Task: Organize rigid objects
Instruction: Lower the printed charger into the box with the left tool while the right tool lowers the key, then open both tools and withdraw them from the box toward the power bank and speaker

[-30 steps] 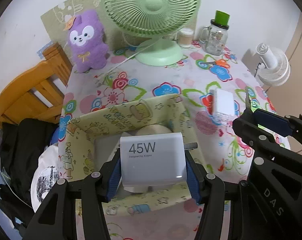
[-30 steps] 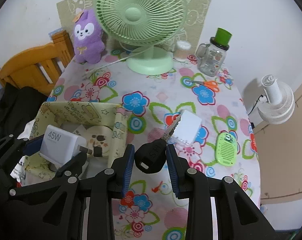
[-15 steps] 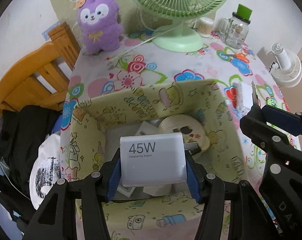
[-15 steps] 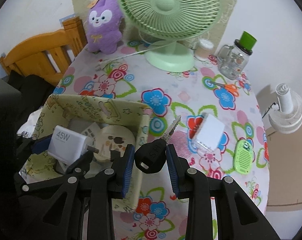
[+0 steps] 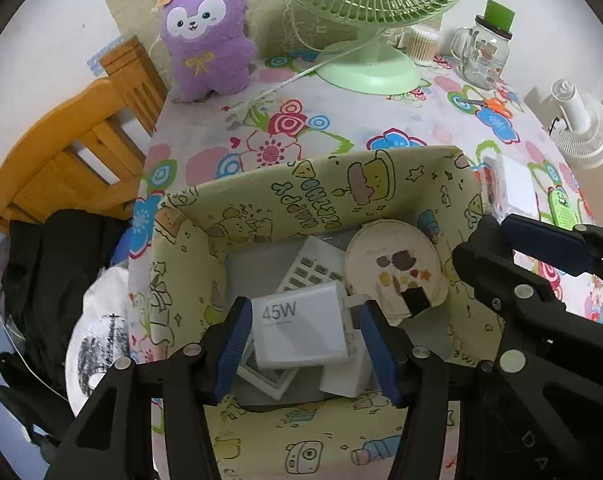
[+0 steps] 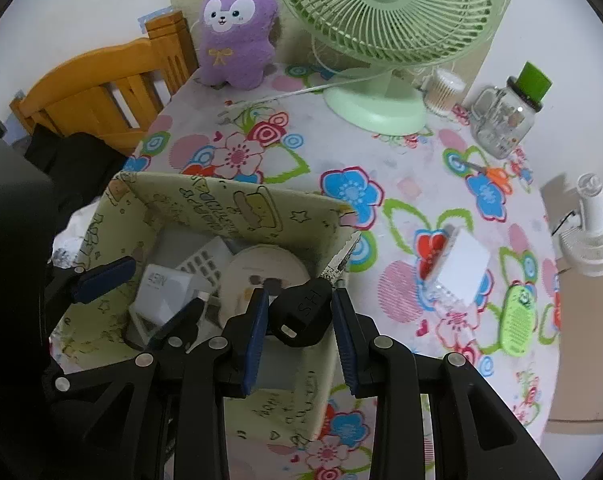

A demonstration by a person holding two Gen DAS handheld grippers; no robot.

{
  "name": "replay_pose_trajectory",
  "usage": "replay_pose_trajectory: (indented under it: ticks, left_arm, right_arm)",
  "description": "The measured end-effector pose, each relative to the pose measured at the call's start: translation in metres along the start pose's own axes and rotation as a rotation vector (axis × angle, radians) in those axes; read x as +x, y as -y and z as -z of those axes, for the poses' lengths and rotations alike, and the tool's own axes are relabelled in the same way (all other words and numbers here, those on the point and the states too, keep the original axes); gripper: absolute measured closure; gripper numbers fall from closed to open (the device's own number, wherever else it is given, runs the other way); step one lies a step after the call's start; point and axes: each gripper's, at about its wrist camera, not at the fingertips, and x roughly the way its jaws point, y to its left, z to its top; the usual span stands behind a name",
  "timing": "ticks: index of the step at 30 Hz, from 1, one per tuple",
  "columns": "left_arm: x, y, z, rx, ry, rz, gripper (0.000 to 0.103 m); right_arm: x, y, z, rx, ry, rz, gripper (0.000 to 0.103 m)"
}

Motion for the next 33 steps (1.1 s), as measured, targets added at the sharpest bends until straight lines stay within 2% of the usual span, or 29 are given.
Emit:
replay_pose_trajectory:
  ticks: [4, 6, 19, 25, 27, 29, 33]
  left_arm:
    - [0.0, -0.001, 0.007, 0.022, -0.018, -0.001, 0.022]
    - [0.001, -0.002, 0.011, 0.028, -0.028, -0.001, 0.018]
    - [-0.01, 0.001, 0.022, 0.062, -0.026, 0.014, 0.008]
    - [-0.02, 0.004, 0.027, 0.074, -0.005, 0.012, 0.006]
    - [-0.024, 0.005, 0.028, 0.077, 0.003, 0.009, 0.006]
    - [-0.028, 0.005, 0.03, 0.075, 0.014, 0.009, 0.005]
    - [-0.038, 0.008, 0.033, 0.072, 0.031, 0.021, 0.004]
  right_arm:
    - [0.003, -0.005, 0.001, -0.001, -0.009, -0.021, 0.068]
    - [0.004, -0.007, 0.002, -0.002, -0.02, -0.035, 0.068]
    - [0.003, -0.011, 0.02, 0.038, -0.062, -0.06, 0.066]
    - [-0.009, -0.009, 0.028, 0.065, -0.041, -0.075, 0.052]
    - [-0.014, -0.009, 0.029, 0.069, -0.029, -0.065, 0.044]
    - [-0.02, -0.007, 0.032, 0.081, -0.009, -0.04, 0.031]
    - [-0.031, 0.0, 0.038, 0.099, 0.018, -0.032, 0.025]
